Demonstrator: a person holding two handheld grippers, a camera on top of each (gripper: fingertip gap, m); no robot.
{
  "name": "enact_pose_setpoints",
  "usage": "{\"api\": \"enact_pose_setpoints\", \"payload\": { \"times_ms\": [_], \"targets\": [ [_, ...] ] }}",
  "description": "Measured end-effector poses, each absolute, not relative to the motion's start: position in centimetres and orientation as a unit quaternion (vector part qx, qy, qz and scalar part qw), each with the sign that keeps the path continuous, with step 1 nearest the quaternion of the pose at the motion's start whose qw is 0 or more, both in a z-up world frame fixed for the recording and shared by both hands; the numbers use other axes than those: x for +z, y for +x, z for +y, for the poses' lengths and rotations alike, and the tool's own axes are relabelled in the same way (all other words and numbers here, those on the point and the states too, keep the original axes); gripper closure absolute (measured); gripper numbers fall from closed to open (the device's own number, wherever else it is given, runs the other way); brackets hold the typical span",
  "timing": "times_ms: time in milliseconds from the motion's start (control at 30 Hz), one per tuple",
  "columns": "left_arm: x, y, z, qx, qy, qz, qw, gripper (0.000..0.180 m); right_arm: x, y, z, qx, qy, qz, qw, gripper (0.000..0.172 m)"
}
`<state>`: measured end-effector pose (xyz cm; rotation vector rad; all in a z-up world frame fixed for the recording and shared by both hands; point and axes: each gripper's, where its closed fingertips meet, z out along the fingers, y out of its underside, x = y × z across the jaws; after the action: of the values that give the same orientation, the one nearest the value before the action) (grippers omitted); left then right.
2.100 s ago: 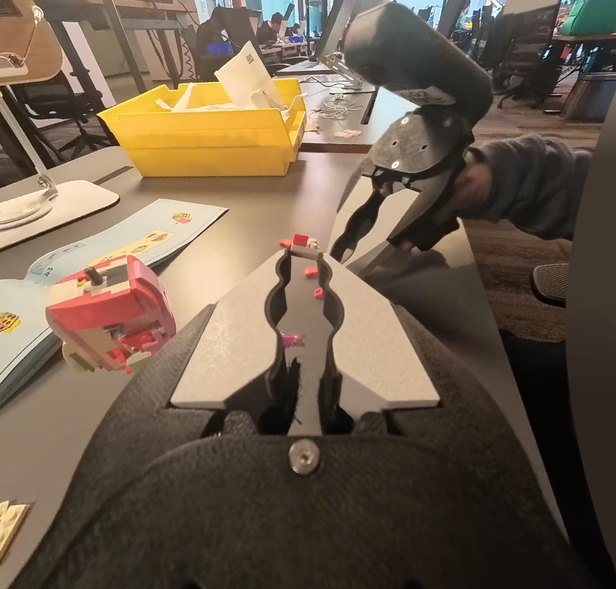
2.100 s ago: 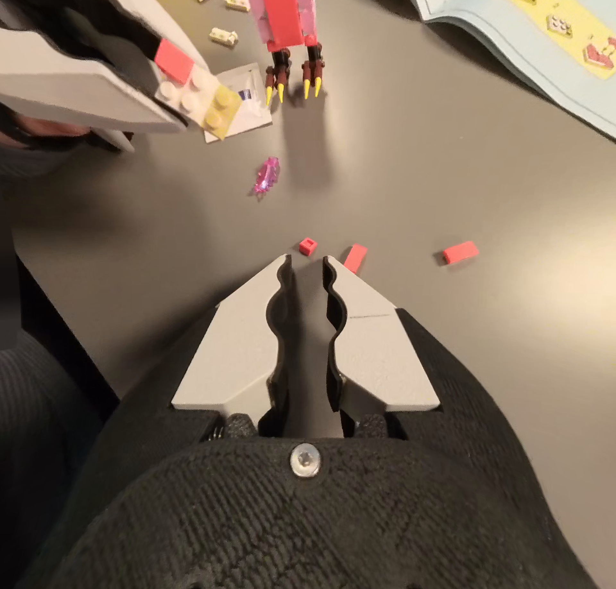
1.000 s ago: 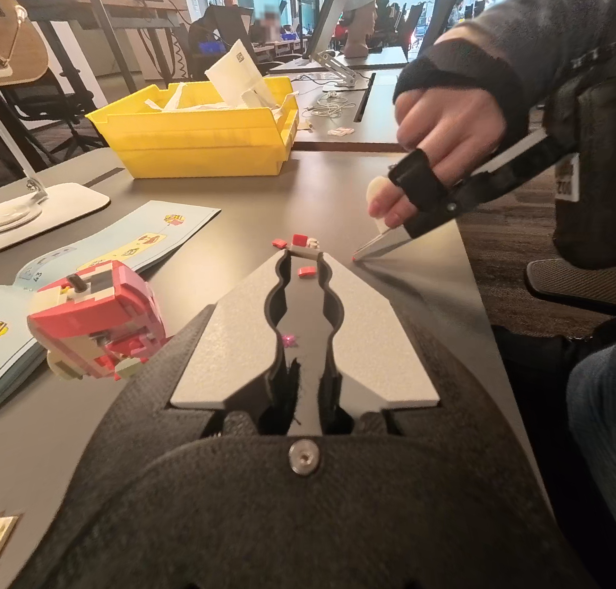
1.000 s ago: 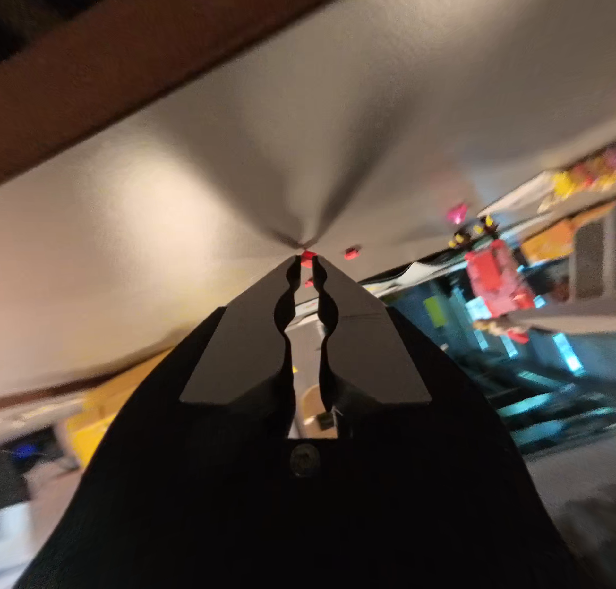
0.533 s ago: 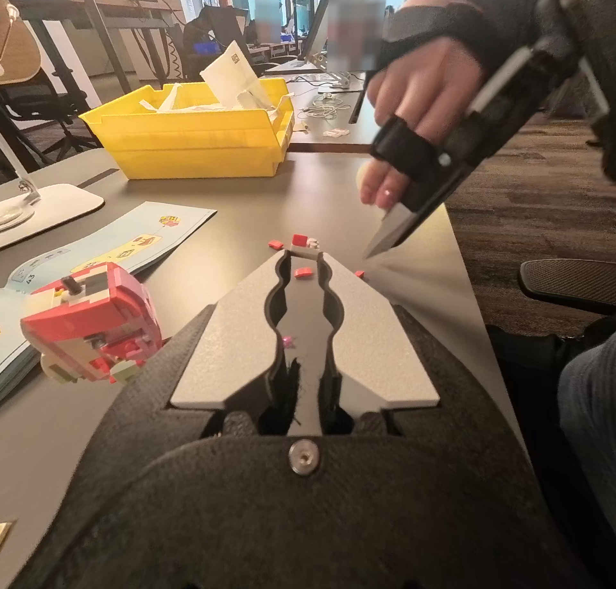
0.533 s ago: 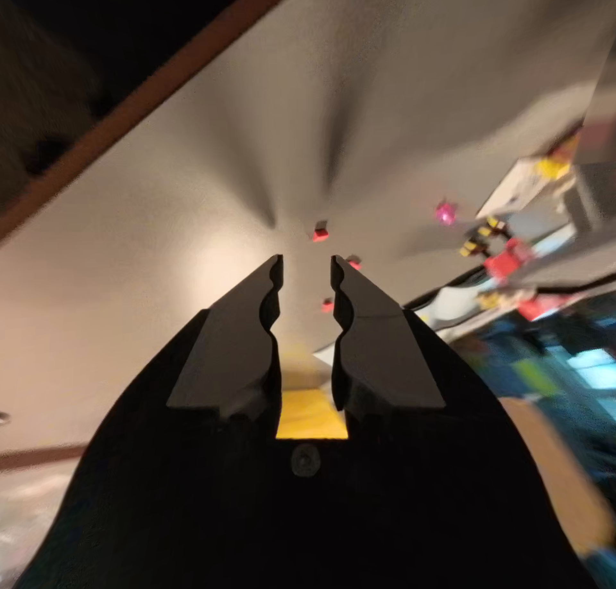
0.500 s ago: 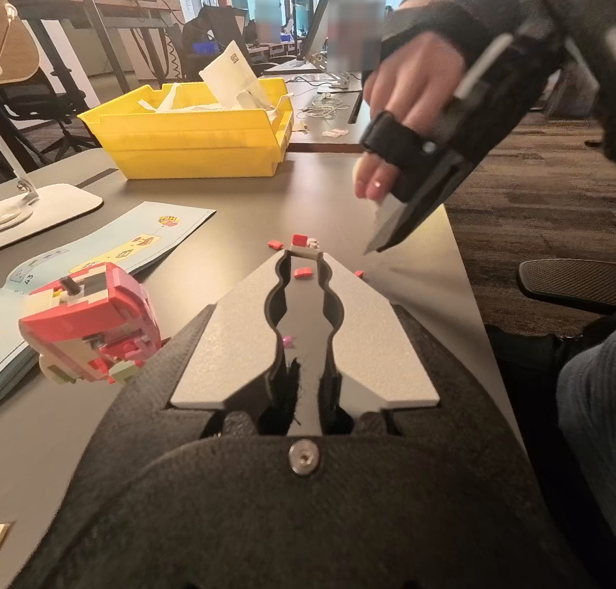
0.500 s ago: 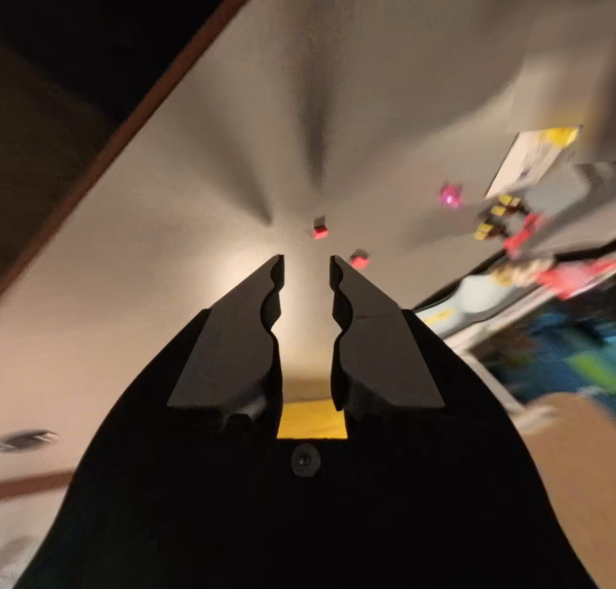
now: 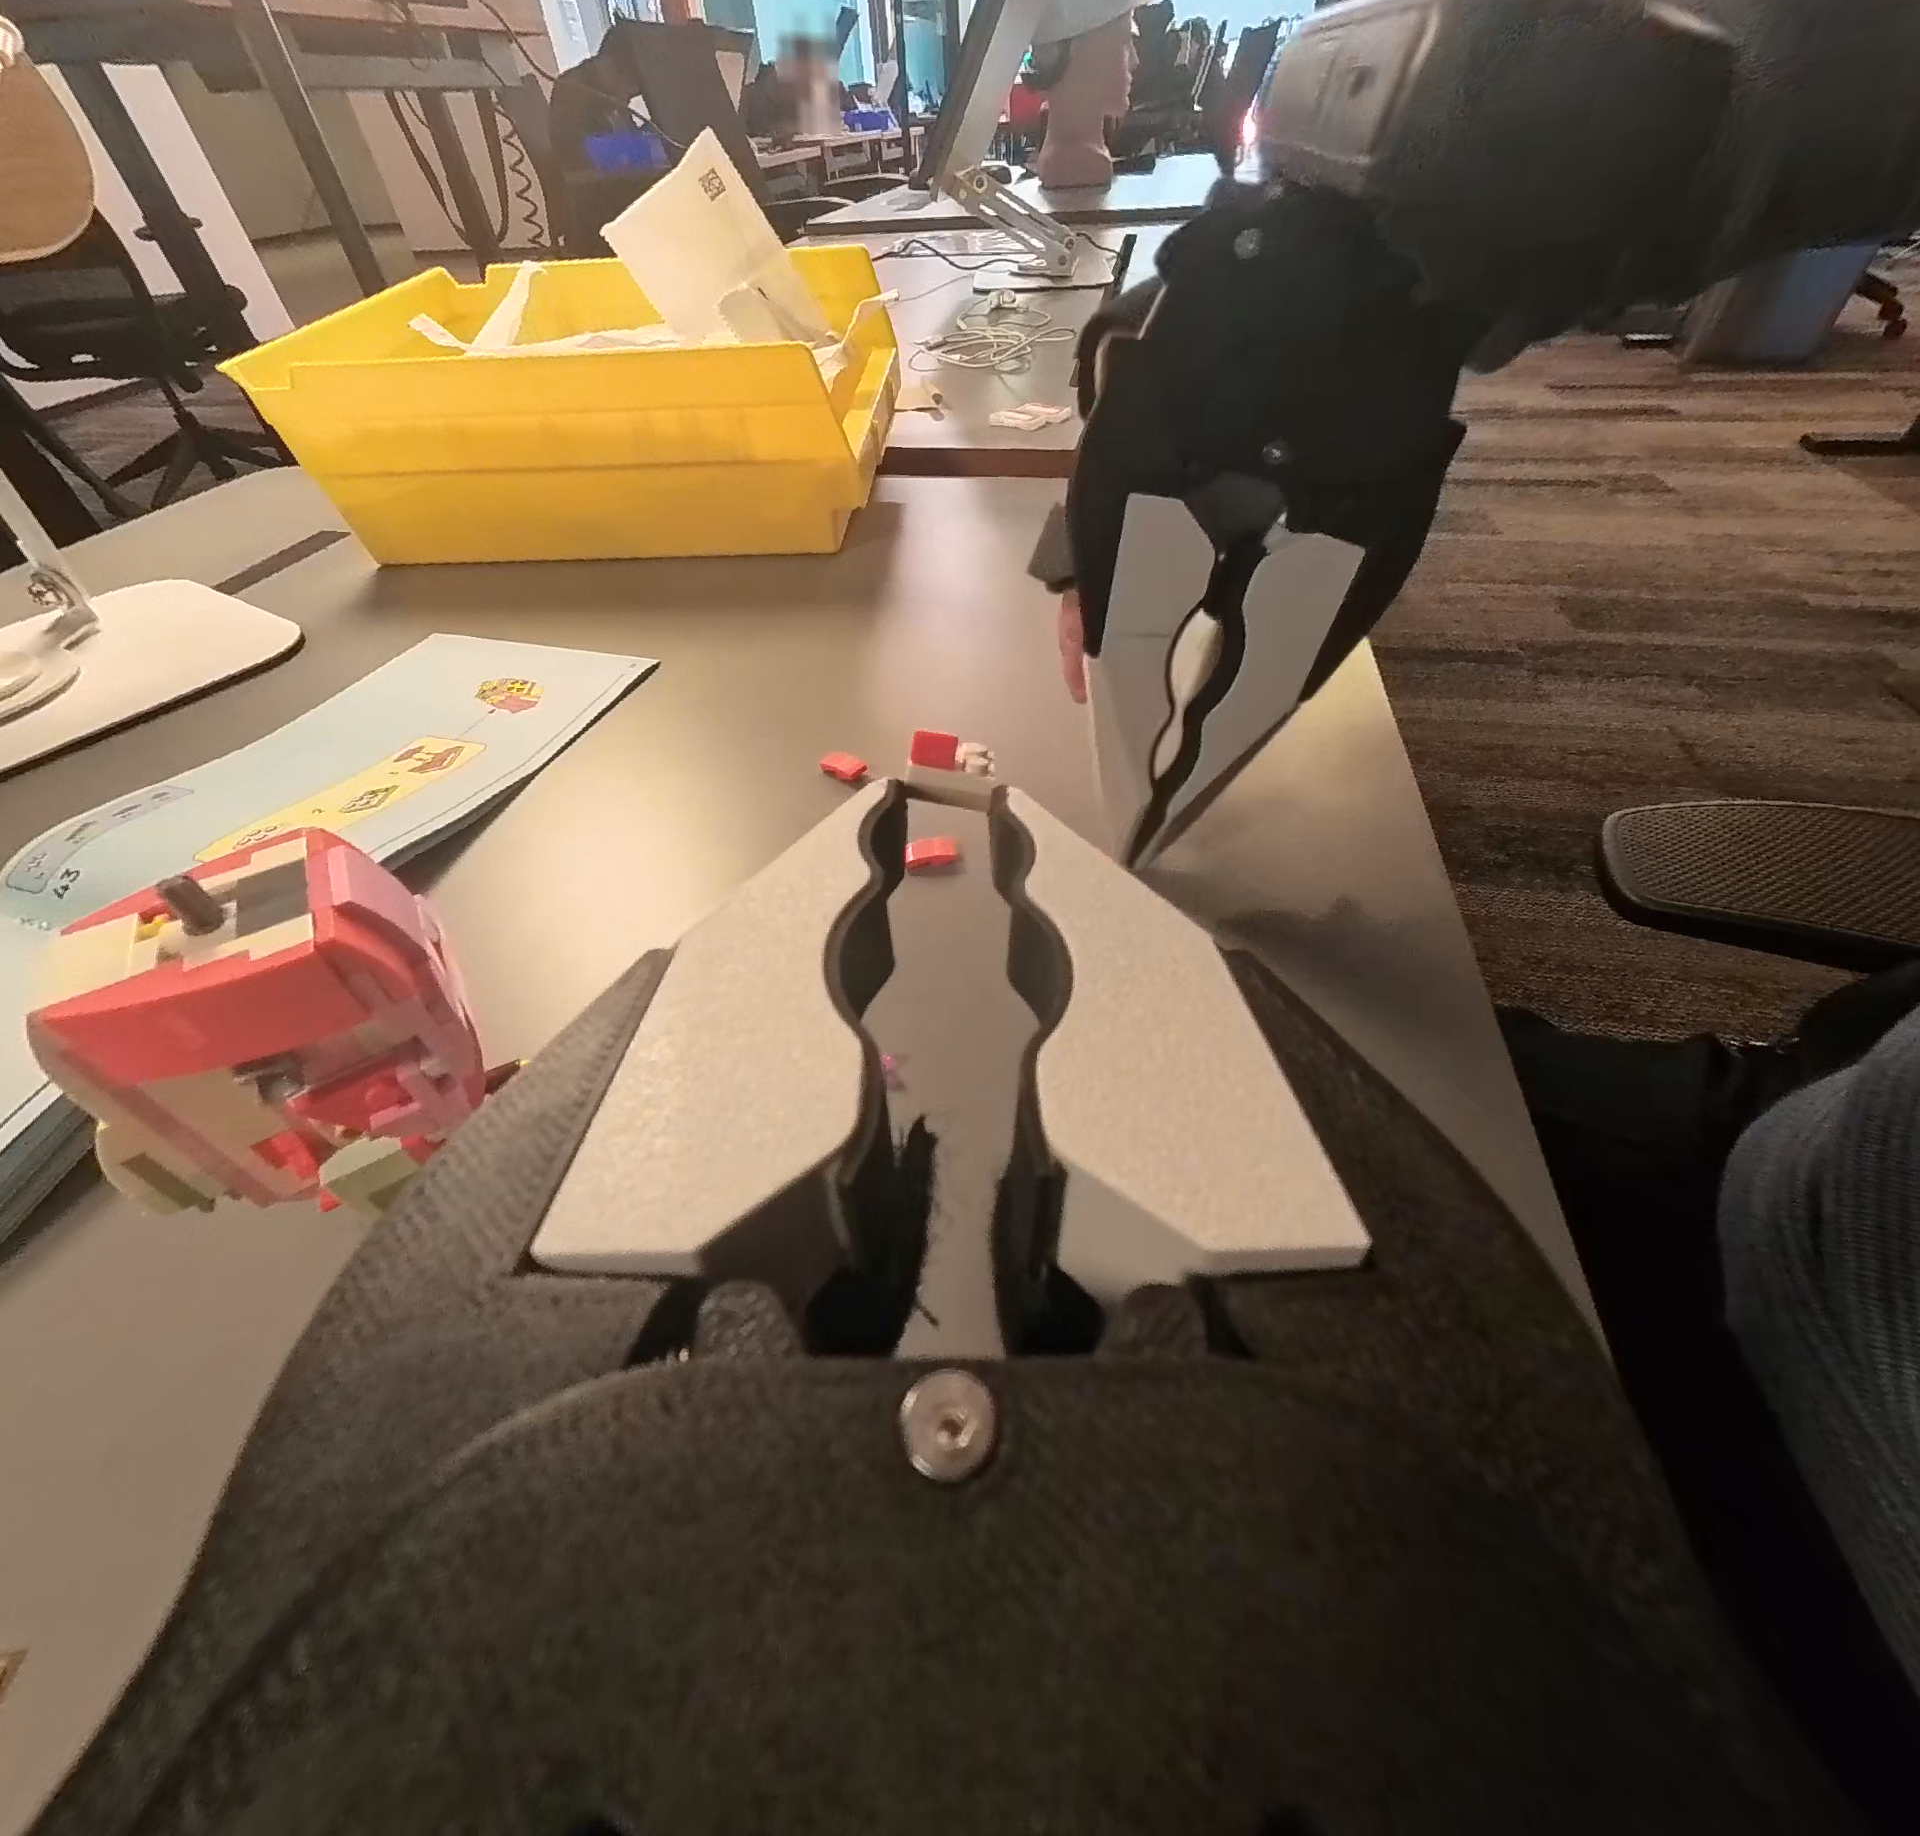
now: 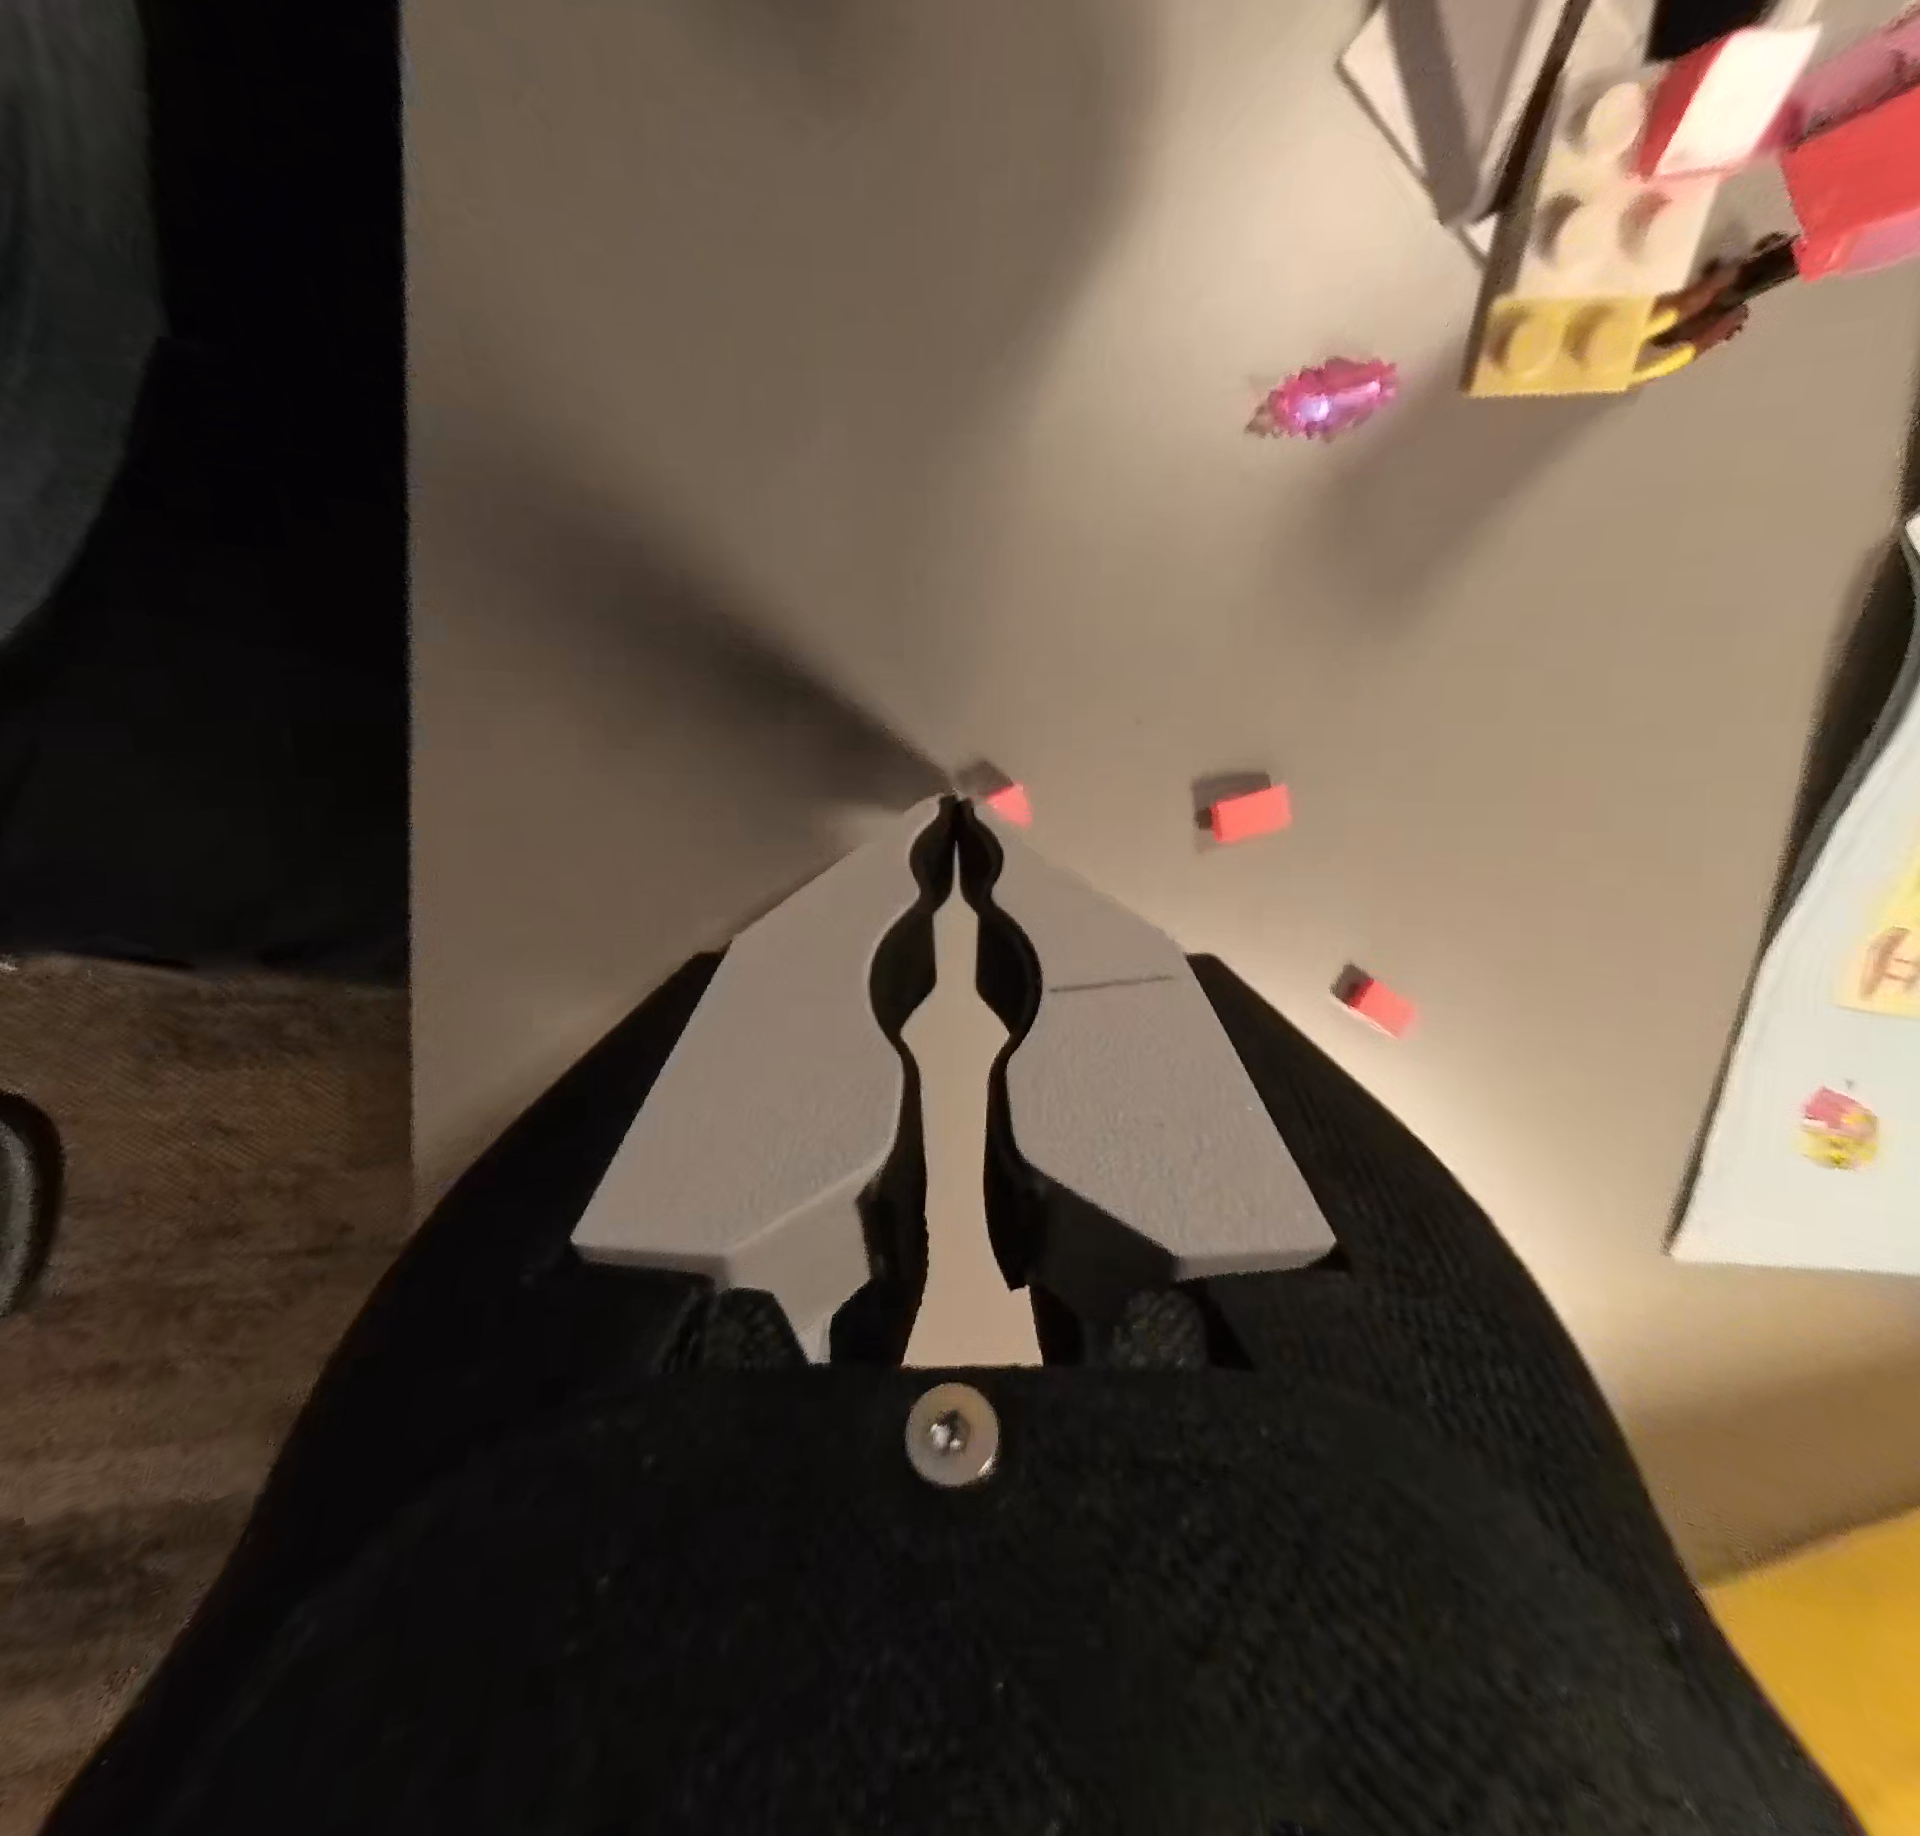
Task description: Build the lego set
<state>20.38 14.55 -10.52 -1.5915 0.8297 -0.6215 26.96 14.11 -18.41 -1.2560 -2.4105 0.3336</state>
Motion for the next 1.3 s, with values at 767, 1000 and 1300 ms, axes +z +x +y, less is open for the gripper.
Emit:
{"api": "enact_pose_setpoints", "payload": {
  "times_ms": [767, 1000, 1300],
  "targets": [
    [-10.8, 20.5, 14.6, -0.269, -0.688, 0.353, 0.574, 0.166, -16.7, 25.5, 15.4, 0.234, -0.467, -0.828, 0.202, 0.172],
    [-10.8, 20.1, 14.8, -0.278, -0.695, 0.338, 0.571, 0.166, -15.7, 25.5, 15.7, 0.235, -0.469, -0.826, 0.207, 0.162],
    [-10.8, 20.2, 14.8, -0.280, -0.694, 0.341, 0.568, 0.166, -17.9, 25.8, 15.1, 0.243, -0.461, -0.836, 0.170, 0.160]
  ]
}}
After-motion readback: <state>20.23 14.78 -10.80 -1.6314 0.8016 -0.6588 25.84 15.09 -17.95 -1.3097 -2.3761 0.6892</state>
